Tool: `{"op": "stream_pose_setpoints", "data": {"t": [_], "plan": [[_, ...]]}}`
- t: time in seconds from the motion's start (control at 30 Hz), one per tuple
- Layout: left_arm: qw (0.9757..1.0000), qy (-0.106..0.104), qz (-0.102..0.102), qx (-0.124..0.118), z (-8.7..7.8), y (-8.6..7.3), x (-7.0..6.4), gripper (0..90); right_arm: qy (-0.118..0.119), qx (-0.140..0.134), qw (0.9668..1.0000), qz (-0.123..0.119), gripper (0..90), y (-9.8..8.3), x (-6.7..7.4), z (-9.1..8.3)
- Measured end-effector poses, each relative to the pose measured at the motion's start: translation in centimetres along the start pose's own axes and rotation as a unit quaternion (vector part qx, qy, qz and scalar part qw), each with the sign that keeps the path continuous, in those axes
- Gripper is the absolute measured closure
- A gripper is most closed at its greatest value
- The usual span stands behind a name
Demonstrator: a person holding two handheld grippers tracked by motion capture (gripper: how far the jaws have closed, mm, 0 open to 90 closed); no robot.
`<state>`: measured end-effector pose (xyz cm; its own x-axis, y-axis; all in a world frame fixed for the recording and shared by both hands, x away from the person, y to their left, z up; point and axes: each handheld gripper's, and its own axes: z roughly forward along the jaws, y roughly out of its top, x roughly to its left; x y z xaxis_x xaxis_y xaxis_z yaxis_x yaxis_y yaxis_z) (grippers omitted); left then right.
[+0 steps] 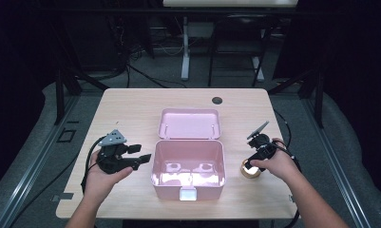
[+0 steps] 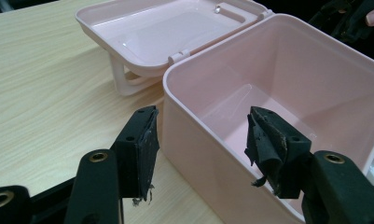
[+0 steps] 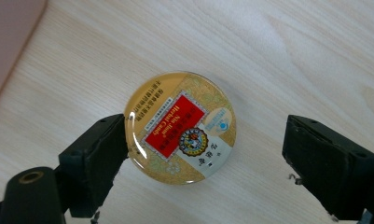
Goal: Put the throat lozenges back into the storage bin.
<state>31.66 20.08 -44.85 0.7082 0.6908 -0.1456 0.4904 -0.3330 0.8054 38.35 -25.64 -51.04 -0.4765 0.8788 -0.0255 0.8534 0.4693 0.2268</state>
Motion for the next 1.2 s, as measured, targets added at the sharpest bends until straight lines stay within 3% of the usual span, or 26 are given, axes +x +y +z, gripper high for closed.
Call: {"op": "stream_pose_setpoints", "data": {"t": [0.17, 0.4, 0.53, 0.83, 1.2], "plan": [[1.0000, 0.001, -0.002, -0.001, -0.1, -0.1, 0.2, 43.3, 0.003, 0.021, 0.9998, 0.003, 13.0, 0.4, 0.0, 0.6], [1.0000, -0.001, -0.003, 0.001, -0.2, -0.1, 0.3, 43.3, 0.016, 0.030, 0.9994, -0.006, 12.4, 0.7, 0.5, 1.5], [1.0000, 0.001, -0.005, 0.000, -0.1, -0.1, 0.4, 43.3, 0.011, 0.039, 0.9991, -0.015, 12.4, 0.8, 0.7, 2.0], [1.0000, -0.001, -0.008, 0.002, 0.0, -0.2, 0.5, 43.3, 0.020, 0.050, 0.9985, -0.011, 14.3, 0.8, 0.9, 3.5], [0.9999, -0.002, -0.009, 0.004, 0.0, -0.3, 0.6, 43.4, 0.018, 0.067, 0.9975, -0.012, 18.8, 0.8, 0.9, 4.0]]}}
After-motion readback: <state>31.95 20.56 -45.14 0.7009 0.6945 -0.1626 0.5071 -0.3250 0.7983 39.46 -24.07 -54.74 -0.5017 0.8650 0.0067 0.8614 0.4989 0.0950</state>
